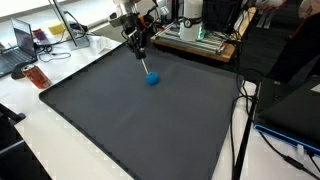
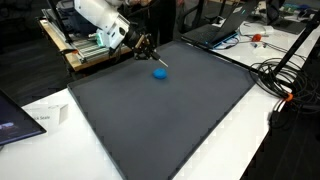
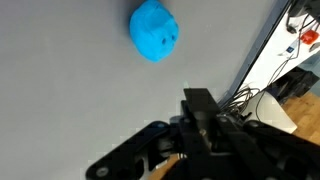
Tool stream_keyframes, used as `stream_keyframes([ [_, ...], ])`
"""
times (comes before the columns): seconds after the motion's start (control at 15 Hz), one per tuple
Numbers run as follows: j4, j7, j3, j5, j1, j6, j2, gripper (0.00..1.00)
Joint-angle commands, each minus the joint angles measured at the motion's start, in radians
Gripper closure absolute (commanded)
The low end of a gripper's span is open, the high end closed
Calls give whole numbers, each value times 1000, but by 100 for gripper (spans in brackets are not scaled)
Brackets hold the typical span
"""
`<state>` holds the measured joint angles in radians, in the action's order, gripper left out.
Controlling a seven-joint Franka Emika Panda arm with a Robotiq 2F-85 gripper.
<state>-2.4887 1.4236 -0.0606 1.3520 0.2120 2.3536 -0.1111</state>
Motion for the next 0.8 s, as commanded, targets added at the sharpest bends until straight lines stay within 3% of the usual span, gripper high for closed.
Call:
stream_keyframes([
  [0.0, -36, 123, -11, 120, -47, 30, 9, 97],
  [0.4, -82, 176, 5, 219, -125, 142, 43, 97],
  [0.73, -102, 67, 35, 197, -195, 313, 110, 97],
])
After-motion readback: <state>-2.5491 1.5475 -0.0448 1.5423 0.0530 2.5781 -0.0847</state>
